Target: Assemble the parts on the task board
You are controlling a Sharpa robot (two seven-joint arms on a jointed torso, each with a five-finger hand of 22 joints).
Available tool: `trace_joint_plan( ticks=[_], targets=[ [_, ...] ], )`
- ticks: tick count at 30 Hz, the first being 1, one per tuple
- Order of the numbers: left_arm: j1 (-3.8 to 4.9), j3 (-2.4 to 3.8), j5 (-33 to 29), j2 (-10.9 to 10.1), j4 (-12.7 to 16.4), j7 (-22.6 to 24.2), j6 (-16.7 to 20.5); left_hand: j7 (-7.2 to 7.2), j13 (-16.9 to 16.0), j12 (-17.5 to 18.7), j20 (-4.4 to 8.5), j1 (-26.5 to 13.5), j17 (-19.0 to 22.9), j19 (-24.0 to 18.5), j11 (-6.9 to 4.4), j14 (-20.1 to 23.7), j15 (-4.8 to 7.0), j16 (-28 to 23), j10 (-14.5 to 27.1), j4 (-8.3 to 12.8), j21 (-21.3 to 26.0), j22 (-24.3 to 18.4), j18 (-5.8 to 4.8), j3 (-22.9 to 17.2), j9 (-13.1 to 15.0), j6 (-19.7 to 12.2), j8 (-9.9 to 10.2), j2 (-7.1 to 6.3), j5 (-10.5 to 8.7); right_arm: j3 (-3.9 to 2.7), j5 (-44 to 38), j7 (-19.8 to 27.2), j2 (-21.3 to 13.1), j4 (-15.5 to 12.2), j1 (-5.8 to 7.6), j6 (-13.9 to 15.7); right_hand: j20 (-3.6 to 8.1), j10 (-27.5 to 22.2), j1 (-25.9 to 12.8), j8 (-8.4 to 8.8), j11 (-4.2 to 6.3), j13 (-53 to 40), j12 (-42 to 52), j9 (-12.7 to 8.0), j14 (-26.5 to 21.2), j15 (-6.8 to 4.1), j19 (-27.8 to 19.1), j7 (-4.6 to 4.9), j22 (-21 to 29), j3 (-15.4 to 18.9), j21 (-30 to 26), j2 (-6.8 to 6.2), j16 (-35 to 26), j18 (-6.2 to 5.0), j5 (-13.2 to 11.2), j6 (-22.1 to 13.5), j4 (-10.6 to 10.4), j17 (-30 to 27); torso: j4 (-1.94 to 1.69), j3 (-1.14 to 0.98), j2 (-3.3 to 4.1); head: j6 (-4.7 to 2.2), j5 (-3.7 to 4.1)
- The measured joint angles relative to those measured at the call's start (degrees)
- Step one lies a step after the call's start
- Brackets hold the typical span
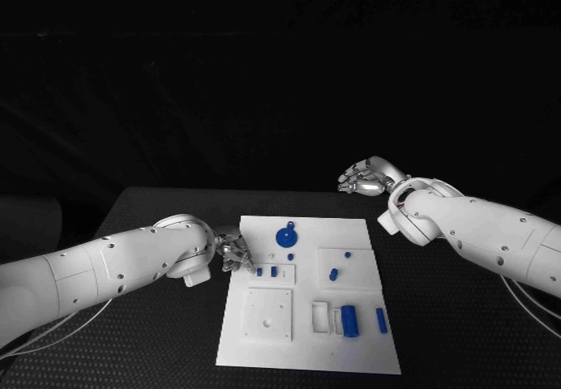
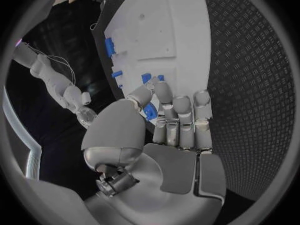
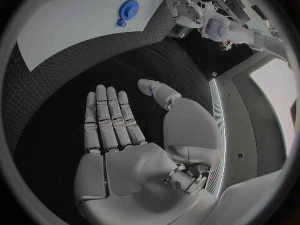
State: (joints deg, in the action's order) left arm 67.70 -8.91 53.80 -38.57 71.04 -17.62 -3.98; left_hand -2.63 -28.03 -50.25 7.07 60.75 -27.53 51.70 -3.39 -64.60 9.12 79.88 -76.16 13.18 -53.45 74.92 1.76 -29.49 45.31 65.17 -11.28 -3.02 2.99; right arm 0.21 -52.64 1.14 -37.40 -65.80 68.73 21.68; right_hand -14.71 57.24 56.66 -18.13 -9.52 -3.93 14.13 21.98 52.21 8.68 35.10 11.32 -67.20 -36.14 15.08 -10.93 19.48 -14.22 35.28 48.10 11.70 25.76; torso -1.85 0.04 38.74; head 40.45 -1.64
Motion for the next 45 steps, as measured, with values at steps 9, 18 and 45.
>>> trace_joint_plan(
  ticks=[9,18,45],
  targets=[
    [0.14,1.4,-2.0,-1.2,1.5,3.4,4.3,-3.22,3.5,7.6,-1.23,-1.3,4.0,-5.2,2.83,6.2,-3.3,-7.7,8.0,-0.4,5.4,-0.9,-1.34,-1.2,-1.7,-7.7,0.9,-3.96,3.34,0.0,0.0,0.0,-0.2,0.2,-0.01,0.0,0.0,0.0,0.0,0.0,0.0,0.0,0.0,0.0,0.0,0.0,0.0,0.16,0.0,0.0,0.0,0.0,0.0,0.0,0.0,-0.2,0.0,0.0,-0.02,0.01,-0.02,-0.32,0.36],
    [0.17,1.41,-0.7,0.0,4.9,15.0,12.2,-5.7,11.2,22.3,-2.45,5.1,7.1,-8.4,8.03,8.4,-7.61,-15.5,15.4,3.3,9.8,-1.8,-1.34,-3.5,-4.7,-11.5,-0.7,-4.9,7.9,0.0,0.0,0.0,-0.1,0.5,-0.01,0.0,0.0,0.0,0.0,0.0,0.0,0.0,0.0,0.0,0.0,0.0,0.0,0.17,-0.1,0.0,0.0,0.0,0.0,0.0,0.0,-0.2,0.0,0.0,-0.03,-0.01,0.0,-0.96,0.76],
    [0.14,-0.66,33.3,10.6,-3.2,22.6,19.2,-4.83,16.4,31.0,-1.75,7.5,5.5,-5.4,9.08,6.7,-8.54,-15.5,16.1,2.4,9.3,0.0,0.52,-3.2,-8.7,-11.9,-2.2,-7.17,4.27,0.0,0.5,0.1,0.5,0.7,-0.01,0.0,0.0,0.0,0.0,-0.28,0.0,0.0,0.0,-0.1,0.0,0.0,0.0,-0.04,-0.2,0.0,-0.2,0.0,0.0,0.0,-0.5,-0.4,0.0,0.0,0.07,-0.04,0.07,-1.53,0.8]
  ],
)
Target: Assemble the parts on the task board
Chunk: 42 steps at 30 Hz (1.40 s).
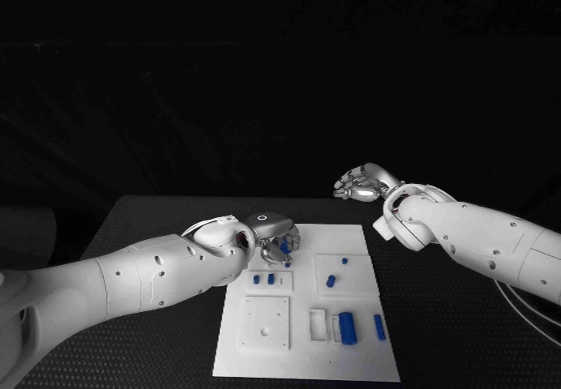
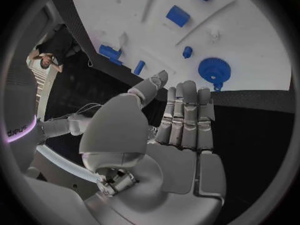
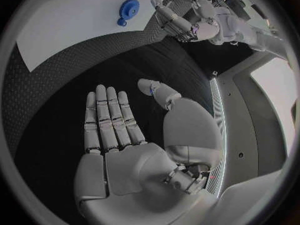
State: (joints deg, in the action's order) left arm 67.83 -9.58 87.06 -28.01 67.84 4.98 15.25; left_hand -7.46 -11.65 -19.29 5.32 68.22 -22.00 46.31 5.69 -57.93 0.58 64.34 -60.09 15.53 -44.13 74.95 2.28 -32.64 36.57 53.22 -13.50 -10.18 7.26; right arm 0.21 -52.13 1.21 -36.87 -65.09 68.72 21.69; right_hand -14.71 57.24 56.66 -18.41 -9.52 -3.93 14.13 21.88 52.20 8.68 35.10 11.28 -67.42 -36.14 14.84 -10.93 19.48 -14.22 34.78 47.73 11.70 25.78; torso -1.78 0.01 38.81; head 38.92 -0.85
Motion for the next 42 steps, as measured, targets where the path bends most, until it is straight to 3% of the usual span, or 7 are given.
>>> trace_joint_plan(
  ticks=[4,9,19,28,42],
  targets=[
    [-0.05,-0.68,1.2,0.9,-1.1,-0.1,-0.6,0.0,0.3,0.4,0.0,0.0,0.0,0.0,0.0,0.3,-0.31,-0.2,0.0,-0.2,0.4,0.0,-0.02,0.2,-0.2,0.0,0.0,0.0,0.0,0.0,0.0,0.0,0.1,0.0,0.0,0.0,0.0,0.0,0.0,0.0,0.0,0.0,0.0,0.0,0.0,0.0,0.0,0.0,0.0,0.0,0.0,0.0,0.0,0.0,0.0,0.0,0.0,0.0,-0.03,0.01,0.01,0.03,-0.09],
    [-0.18,-0.97,2.0,2.1,-2.5,-0.2,-1.1,0.2,0.4,0.7,-0.01,0.0,-0.1,0.0,0.0,0.3,-0.31,-0.2,0.0,-0.3,0.4,0.0,-0.06,0.0,-0.4,0.2,0.0,0.0,0.0,0.0,0.1,0.0,0.2,0.0,0.0,0.0,0.0,0.0,0.0,0.0,0.0,0.0,0.0,0.0,0.0,0.0,0.0,0.0,0.0,0.0,0.0,0.0,0.0,0.0,0.0,0.0,0.0,0.0,-0.04,0.08,0.0,0.1,-0.14],
    [-0.6,-1.91,2.7,3.7,-5.3,-0.3,-1.8,0.2,0.9,1.8,-0.01,0.3,-0.9,0.0,0.24,0.1,-0.08,0.5,-0.4,-0.5,0.4,0.0,-0.12,-0.1,-0.8,0.2,0.2,0.31,2.44,0.0,0.1,0.0,0.3,-0.1,0.0,0.0,0.0,0.0,0.0,0.0,0.0,0.0,0.0,0.0,0.0,0.0,0.0,0.0,0.0,0.0,0.0,0.0,0.0,0.0,0.0,0.0,0.0,0.0,-0.07,0.07,0.0,0.23,0.0],
    [-1.72,-1.98,2.9,4.9,-6.6,-0.3,-1.8,0.2,1.3,2.6,0.2,0.6,-1.1,0.2,0.23,0.1,-0.08,0.7,-0.4,-0.5,0.2,0.0,-0.52,-0.1,-1.0,0.2,0.2,0.62,2.7,0.0,0.1,0.0,0.4,-0.2,0.0,0.0,0.0,0.0,0.0,0.0,0.0,0.0,0.0,0.0,0.0,0.0,0.0,0.0,0.0,0.0,0.0,0.0,0.0,0.0,0.0,0.0,0.0,0.0,-0.06,0.02,-0.04,0.26,0.05],
    [-2.45,-1.97,2.9,5.4,-8.3,-0.3,-1.9,0.2,1.5,3.1,0.2,1.2,-1.3,0.2,0.22,0.1,-0.08,0.7,-0.4,-0.3,0.2,0.0,-0.58,-0.3,-1.3,0.2,0.5,1.15,2.95,0.0,0.1,0.0,0.4,-0.3,0.0,0.0,0.0,0.0,0.0,0.0,0.0,0.0,0.0,0.0,0.0,0.0,0.0,0.0,0.0,0.0,0.0,0.0,0.0,0.0,0.0,0.0,0.0,0.0,-0.07,0.0,-0.07,0.19,0.14]
  ],
)
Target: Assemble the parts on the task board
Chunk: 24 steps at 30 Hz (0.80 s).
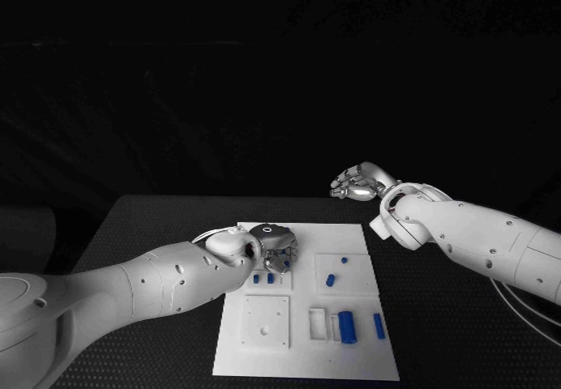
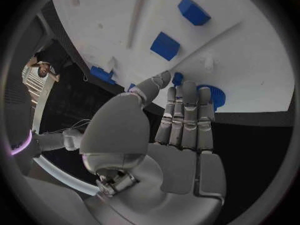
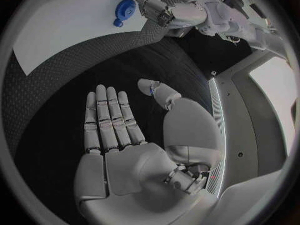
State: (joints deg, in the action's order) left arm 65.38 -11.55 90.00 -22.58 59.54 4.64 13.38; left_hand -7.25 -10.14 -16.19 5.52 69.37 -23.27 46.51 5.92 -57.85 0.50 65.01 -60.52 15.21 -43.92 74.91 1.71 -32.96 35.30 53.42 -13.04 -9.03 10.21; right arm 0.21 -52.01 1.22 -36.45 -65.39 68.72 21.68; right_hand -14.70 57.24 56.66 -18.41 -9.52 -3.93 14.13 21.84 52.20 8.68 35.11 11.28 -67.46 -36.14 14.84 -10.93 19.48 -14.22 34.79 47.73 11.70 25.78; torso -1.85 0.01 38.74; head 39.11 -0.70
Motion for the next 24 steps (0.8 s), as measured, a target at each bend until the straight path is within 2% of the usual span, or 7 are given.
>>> trace_joint_plan(
  ticks=[9,11,14,15,21,24],
  targets=[
    [-0.06,0.01,0.0,0.3,-1.5,-0.2,0.0,0.0,0.3,0.5,0.0,-0.2,-0.2,0.0,0.33,0.0,0.0,0.2,0.3,0.0,0.0,0.0,0.03,0.0,-0.2,0.0,0.0,0.31,-0.01,0.0,0.0,0.0,0.0,0.0,0.0,0.0,0.0,0.0,0.0,0.0,0.0,0.0,0.0,0.0,0.0,0.0,0.0,0.0,0.0,0.0,0.0,0.0,0.0,0.0,0.0,0.0,0.0,0.0,-0.01,0.04,0.0,-0.06,0.02],
    [-0.09,0.02,0.0,0.5,-1.9,-0.3,0.0,0.0,0.3,0.6,-0.2,0.1,-0.4,0.2,0.34,-0.3,-0.34,0.5,0.4,0.0,-0.4,0.0,0.53,0.0,-0.3,0.0,0.1,0.61,0.19,0.0,0.0,0.0,0.0,0.0,0.0,0.0,0.0,0.0,0.0,0.0,0.0,0.0,0.0,0.0,0.0,0.0,0.0,0.0,0.0,0.0,0.0,0.0,0.0,0.0,0.0,0.0,0.0,0.0,-0.02,0.04,0.0,-0.02,0.02],
    [-0.13,0.04,0.1,0.7,-2.1,-0.4,-0.1,-0.31,0.2,0.7,0.1,0.1,-0.6,0.5,0.33,-0.4,-0.4,0.9,0.3,0.0,-0.4,0.0,0.56,0.0,-0.3,0.3,0.2,0.67,0.27,0.0,0.0,0.0,0.0,0.0,0.0,0.0,0.0,0.0,0.0,0.0,0.0,0.0,0.0,0.0,0.0,0.0,0.0,0.0,0.0,0.0,0.0,0.0,0.0,0.0,0.0,0.0,0.0,0.0,-0.03,0.03,0.0,0.02,0.02],
    [-0.16,0.05,0.1,0.8,-2.2,-0.4,-0.1,-0.31,0.2,0.7,0.2,0.1,-0.7,0.6,0.2,-0.5,-0.29,0.9,0.1,0.0,-0.6,0.0,0.56,0.0,-0.4,0.3,0.2,1.11,0.27,0.0,0.0,0.0,0.0,0.0,0.0,0.0,0.0,0.0,0.0,0.0,0.0,0.0,0.0,0.0,0.0,0.0,0.0,0.0,0.0,0.0,0.0,0.0,0.0,0.0,-0.2,0.0,0.0,0.0,-0.03,0.04,0.0,0.03,0.05],
    [-0.39,0.14,0.1,1.0,-2.3,-0.5,0.1,-0.51,0.1,0.4,0.43,-0.2,-1.6,1.7,-0.43,-1.8,0.52,2.9,-2.1,-0.1,-1.8,0.0,0.61,0.1,-0.7,0.5,0.2,1.36,0.27,0.0,0.0,0.0,0.1,0.0,0.0,0.0,0.0,0.0,0.0,0.0,0.0,0.0,0.0,0.0,0.0,0.0,0.0,0.0,0.0,0.0,0.0,0.0,0.0,0.0,-0.2,0.0,0.0,0.0,-0.03,0.04,0.0,0.05,0.08],
    [-0.45,0.14,0.1,1.1,-2.3,-0.5,0.2,-0.51,-0.1,0.2,0.6,-0.2,-1.9,1.8,-0.57,-1.9,0.53,3.3,-2.5,-0.2,-1.8,0.0,0.78,0.2,-0.7,0.5,0.2,1.39,0.27,0.0,0.0,0.0,0.1,0.0,0.0,0.0,0.0,0.0,0.0,0.0,0.0,0.0,0.0,0.0,0.0,0.0,0.0,0.0,0.0,0.0,0.0,0.0,0.0,0.0,-0.2,0.0,0.0,0.0,-0.03,0.04,0.0,0.05,0.08]
  ],
)
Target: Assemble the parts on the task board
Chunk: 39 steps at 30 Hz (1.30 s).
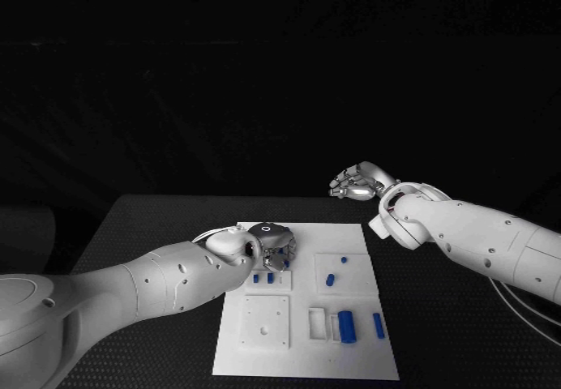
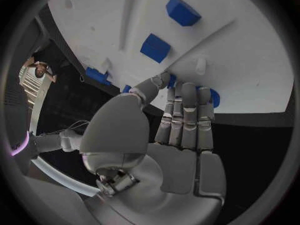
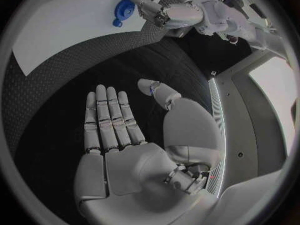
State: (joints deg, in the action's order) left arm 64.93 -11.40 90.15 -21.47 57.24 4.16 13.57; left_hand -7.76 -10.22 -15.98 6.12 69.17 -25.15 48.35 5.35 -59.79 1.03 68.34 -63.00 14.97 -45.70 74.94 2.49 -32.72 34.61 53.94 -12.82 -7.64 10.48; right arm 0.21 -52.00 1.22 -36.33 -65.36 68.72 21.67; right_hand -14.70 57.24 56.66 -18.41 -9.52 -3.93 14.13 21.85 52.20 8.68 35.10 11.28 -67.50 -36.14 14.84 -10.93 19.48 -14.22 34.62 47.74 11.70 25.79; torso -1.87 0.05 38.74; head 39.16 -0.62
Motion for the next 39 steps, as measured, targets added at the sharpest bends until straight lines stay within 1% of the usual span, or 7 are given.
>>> trace_joint_plan(
  ticks=[11,13,17,24,26,30,39],
  targets=[
    [0.0,-0.02,0.0,0.1,-0.1,0.0,-0.1,-0.2,0.0,0.0,-0.19,0.0,-0.4,0.2,-0.19,-0.2,0.19,0.7,-0.2,0.0,-0.2,0.0,0.16,0.0,-0.1,0.2,0.0,0.0,-0.32,0.0,0.0,0.0,0.0,0.0,0.0,0.0,0.0,0.0,0.0,0.0,0.0,0.0,0.0,0.0,0.0,0.0,0.0,0.0,0.0,0.0,0.0,0.0,0.0,0.0,0.0,0.0,0.0,0.0,0.01,-0.04,0.0,0.07,-0.01],
    [0.0,-0.06,0.1,0.1,-0.2,0.0,0.0,-0.06,0.0,0.0,-0.04,0.0,-0.7,0.3,-0.4,-0.5,0.45,1.3,-0.4,0.0,-0.7,0.0,0.19,0.0,-0.1,0.3,0.0,0.0,-0.32,0.0,0.0,0.0,0.0,0.0,0.0,0.0,0.0,0.0,0.0,0.0,0.0,0.0,0.0,-0.1,0.0,0.0,0.0,0.0,0.0,0.0,0.0,0.0,0.0,0.0,0.0,0.0,0.0,0.0,0.01,-0.04,0.0,0.07,-0.01],
    [0.02,-0.12,0.1,0.3,-0.4,-0.1,0.0,0.01,-0.3,0.0,0.12,0.0,-0.7,0.5,-0.41,-0.7,0.29,1.3,-0.4,0.0,-0.7,0.0,0.19,0.0,-0.2,0.4,0.0,0.0,-0.32,0.0,0.0,0.0,0.0,0.0,0.0,0.0,0.0,0.0,0.0,0.0,0.0,0.0,0.0,-0.1,0.0,0.0,0.0,0.0,0.0,0.0,0.0,0.0,0.0,0.0,0.0,0.0,0.0,0.0,0.01,-0.04,0.0,0.07,0.02],
    [0.15,-0.51,0.6,0.6,-0.7,-0.2,0.1,0.1,-0.3,-0.2,0.12,0.2,-0.7,0.5,-0.34,-0.7,0.29,1.6,-1.1,-0.2,-0.7,0.0,0.2,-0.2,-0.2,0.9,-0.3,0.45,-0.67,0.0,0.0,0.0,0.0,0.0,0.0,0.0,0.0,0.0,0.0,0.0,0.0,0.0,0.0,0.0,0.0,0.0,0.0,0.0,-0.1,0.0,0.0,0.0,0.0,0.0,0.0,0.0,0.0,0.0,0.02,-0.02,0.01,0.13,0.1],
    [0.11,-0.52,0.7,0.7,-0.7,-0.2,0.2,0.32,-0.3,-0.2,-0.07,0.0,-0.8,0.7,-0.61,-0.9,0.5,1.6,-1.6,-0.2,-0.7,0.0,0.23,-0.2,-0.2,1.1,-0.3,0.65,-0.67,0.0,0.0,0.0,0.0,0.0,0.0,0.0,0.0,0.0,0.0,0.0,0.0,0.0,0.0,0.0,0.0,0.0,0.0,0.0,-0.1,0.0,0.0,0.0,0.0,0.0,0.0,0.0,0.0,0.0,0.02,-0.01,0.02,0.19,0.13],
    [0.0,-0.49,1.1,0.8,-0.7,-0.4,0.6,0.86,-0.6,-0.6,0.31,0.0,-0.8,1.1,-1.16,-1.4,0.92,1.8,-3.3,-0.4,-0.7,0.0,0.27,-0.4,-0.1,2.7,-1.1,1.24,-0.68,0.0,0.0,0.0,0.0,0.0,0.0,0.0,0.0,0.0,0.0,0.0,0.0,0.0,0.0,0.0,0.0,0.0,0.0,0.0,-0.1,0.0,-0.2,0.0,0.0,-0.01,0.0,0.0,0.0,0.0,0.02,-0.01,0.04,0.23,0.2],
    [-0.19,-0.54,1.8,0.8,-0.6,-0.7,1.2,1.85,-1.0,-1.3,0.77,-0.2,-1.0,2.8,-2.76,-3.4,2.57,2.6,-6.7,-0.6,-1.6,0.0,0.6,-0.3,0.1,5.7,-2.5,2.3,-1.0,0.0,0.0,0.0,0.0,0.0,0.0,0.0,0.0,0.0,0.0,0.0,0.0,0.0,0.0,0.0,0.0,0.0,0.0,0.0,-0.1,0.0,-0.2,0.0,0.0,0.0,0.0,0.0,0.0,0.0,0.01,0.0,0.04,0.28,0.26]
  ],
)
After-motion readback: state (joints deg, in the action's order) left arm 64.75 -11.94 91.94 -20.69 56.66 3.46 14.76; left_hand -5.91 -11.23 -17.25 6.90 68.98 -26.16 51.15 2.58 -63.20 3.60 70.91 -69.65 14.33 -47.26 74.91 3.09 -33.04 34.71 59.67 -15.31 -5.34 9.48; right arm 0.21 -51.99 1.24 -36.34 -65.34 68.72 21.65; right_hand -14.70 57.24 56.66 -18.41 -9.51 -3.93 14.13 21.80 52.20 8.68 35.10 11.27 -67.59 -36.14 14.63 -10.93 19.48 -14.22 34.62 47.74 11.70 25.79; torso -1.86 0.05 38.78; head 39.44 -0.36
